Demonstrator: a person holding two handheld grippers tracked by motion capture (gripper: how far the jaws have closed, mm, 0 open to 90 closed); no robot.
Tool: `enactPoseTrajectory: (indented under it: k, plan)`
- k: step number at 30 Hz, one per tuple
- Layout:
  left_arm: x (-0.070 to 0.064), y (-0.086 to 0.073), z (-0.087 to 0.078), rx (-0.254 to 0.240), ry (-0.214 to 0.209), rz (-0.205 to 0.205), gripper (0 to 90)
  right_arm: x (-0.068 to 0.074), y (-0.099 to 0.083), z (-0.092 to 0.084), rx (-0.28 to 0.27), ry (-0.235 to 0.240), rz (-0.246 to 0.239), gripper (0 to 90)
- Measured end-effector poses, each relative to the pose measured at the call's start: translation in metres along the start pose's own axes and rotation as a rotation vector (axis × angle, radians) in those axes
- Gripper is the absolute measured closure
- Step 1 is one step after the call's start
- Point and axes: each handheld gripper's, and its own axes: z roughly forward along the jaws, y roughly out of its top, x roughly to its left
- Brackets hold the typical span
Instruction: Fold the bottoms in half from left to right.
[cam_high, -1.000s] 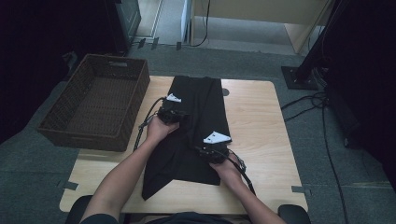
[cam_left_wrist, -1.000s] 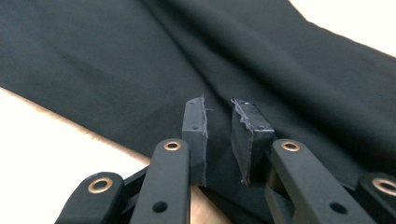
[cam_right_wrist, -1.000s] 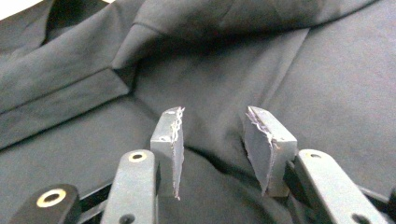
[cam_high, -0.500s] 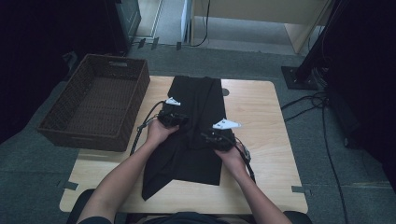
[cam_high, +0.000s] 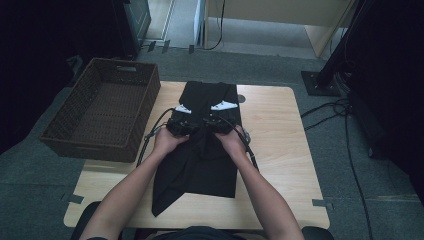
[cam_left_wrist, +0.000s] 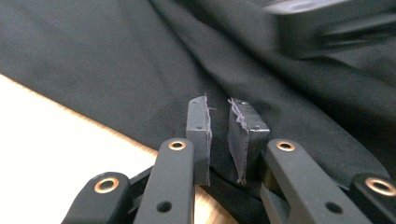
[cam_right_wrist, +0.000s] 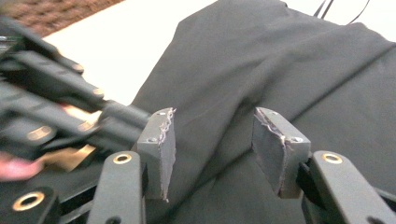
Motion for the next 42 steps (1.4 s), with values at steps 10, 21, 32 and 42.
enactPoseTrajectory:
  k: [10, 21, 32, 42]
  plan:
    - [0.0, -0.003, -0.001, -0.018, 0.013, 0.008, 80.2, 0.004, -0.013, 0.034, 0.068, -0.044, 0.034, 79.3]
    - [-0.001, -0.002, -0.001, -0.011, 0.029, 0.015, 83.9, -0.019, -0.019, -0.024, 0.062, -0.078, -0.011, 89.2]
    - [-0.001, -0.003, 0.0, -0.014, 0.0, -0.023, 80.9, -0.028, -0.025, -0.038, -0.027, -0.059, 0.058, 76.1]
    - [-0.001, -0.003, -0.001, -0.009, 0.0, -0.009, 83.4, -0.003, -0.009, 0.021, 0.012, -0.053, 0.072, 47.8]
